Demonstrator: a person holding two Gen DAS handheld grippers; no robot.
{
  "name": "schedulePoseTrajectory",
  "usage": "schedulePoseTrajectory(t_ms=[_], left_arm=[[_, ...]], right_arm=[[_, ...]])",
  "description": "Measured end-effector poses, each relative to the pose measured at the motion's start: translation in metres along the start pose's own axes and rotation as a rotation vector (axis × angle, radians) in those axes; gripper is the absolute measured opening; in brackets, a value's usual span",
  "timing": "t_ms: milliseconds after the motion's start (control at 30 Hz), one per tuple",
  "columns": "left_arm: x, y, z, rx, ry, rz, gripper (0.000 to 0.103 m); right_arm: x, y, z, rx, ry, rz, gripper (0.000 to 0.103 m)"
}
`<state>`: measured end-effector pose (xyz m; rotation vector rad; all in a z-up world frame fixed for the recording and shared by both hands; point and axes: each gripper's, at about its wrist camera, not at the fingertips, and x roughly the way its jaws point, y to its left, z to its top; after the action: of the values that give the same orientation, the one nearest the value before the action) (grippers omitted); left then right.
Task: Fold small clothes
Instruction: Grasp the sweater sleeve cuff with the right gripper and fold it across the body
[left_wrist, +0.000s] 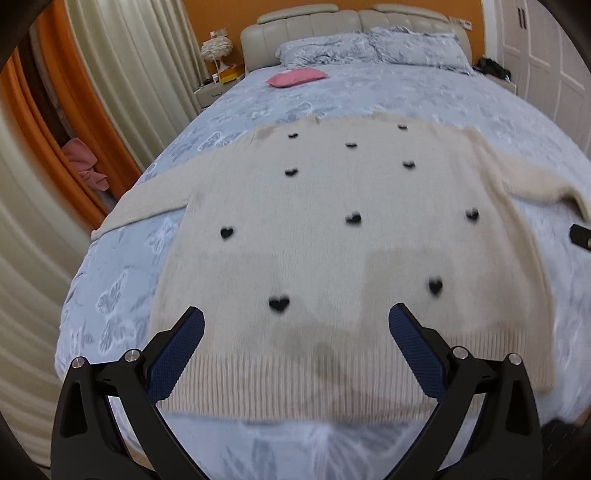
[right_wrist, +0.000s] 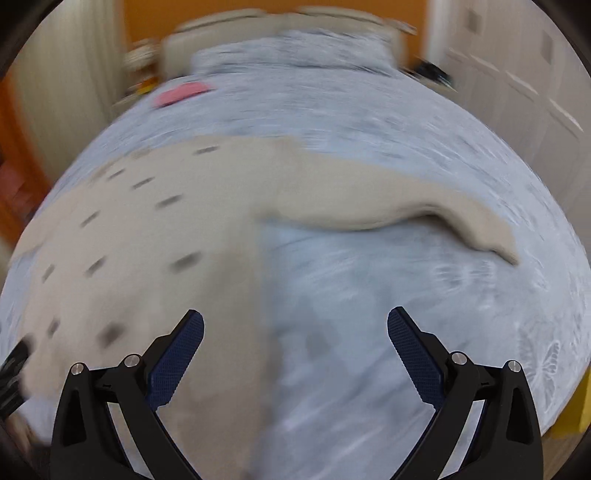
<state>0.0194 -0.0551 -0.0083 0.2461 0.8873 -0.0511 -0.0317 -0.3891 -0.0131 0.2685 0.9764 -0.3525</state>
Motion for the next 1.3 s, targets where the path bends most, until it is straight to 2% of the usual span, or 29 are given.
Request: schedulePoseTrajectory(t_ms=[67,133,233,333,367,433,467,500,600,700,800,900,933,1033,1133,1200,1267,1300], left_arm=[[0.006,0.007,0.013,-0.035,-0.008,-0.017,0.098],[0.015,0.012,0.024,-0.068,-0.009,-0.029,0.098],[0.027,0.011,0.034,-0.097,-0.003,-0.037,0.098],[0.038,0.003,0.041,-0.092,-0.003,-0.037,0.098],[0.041,-0.001,0.043,-0.085,-0.004,-0.041,0.098],[0.045,-0.008,0.045,-0.075,-0.004,-0.041,0.098],[0.047,-0.011,0.047,-0.068,-0.006,-0.045,0.098],[0.048,-0.015,0.048,-0.062,-0.009,-0.047,0.098],[0.051,-0.021,0.052,-0.054,-0.015,-0.059,0.098],[0.052,-0.027,0.054,-0.044,-0.024,-0.068,0.098],[0.055,-0.030,0.056,-0.055,-0.023,-0.092,0.098],[0.058,-0.029,0.059,-0.072,-0.024,-0.105,0.098],[0.059,-0.027,0.060,-0.079,-0.023,-0.109,0.098],[0.061,-0.022,0.061,-0.101,-0.024,-0.117,0.098],[0.066,-0.015,0.061,-0.121,-0.016,-0.126,0.098],[0.070,-0.008,0.063,-0.138,-0.003,-0.140,0.098],[0.078,0.001,0.066,-0.164,0.019,-0.169,0.098],[0.082,0.006,0.067,-0.178,0.029,-0.188,0.098]], right_arm=[[0.027,-0.053,0.022,0.165,0.036,0.040,0.097],[0.062,-0.121,0.039,0.422,0.091,0.125,0.090],[0.097,-0.186,0.050,0.690,0.104,0.226,0.086],[0.115,-0.207,0.063,0.751,0.086,0.233,0.078],[0.121,-0.209,0.066,0.762,0.085,0.236,0.072],[0.129,-0.209,0.072,0.772,0.080,0.238,0.052],[0.132,-0.208,0.076,0.769,0.081,0.242,0.028],[0.133,-0.206,0.080,0.765,0.078,0.246,0.010],[0.115,-0.204,0.096,0.734,-0.011,0.243,0.010],[0.080,-0.181,0.123,0.635,-0.123,0.281,0.009],[0.050,-0.146,0.146,0.524,-0.184,0.343,0.009],[0.023,-0.086,0.175,0.388,-0.227,0.452,0.009],[0.014,-0.052,0.187,0.317,-0.236,0.498,0.009],[0.007,0.027,0.206,0.160,-0.222,0.593,0.010],[0.016,0.119,0.210,-0.021,-0.135,0.678,0.016],[0.031,0.184,0.195,-0.194,-0.061,0.648,0.028],[0.035,0.213,0.178,-0.300,-0.046,0.588,0.028],[0.035,0.216,0.169,-0.322,-0.054,0.571,0.032]])
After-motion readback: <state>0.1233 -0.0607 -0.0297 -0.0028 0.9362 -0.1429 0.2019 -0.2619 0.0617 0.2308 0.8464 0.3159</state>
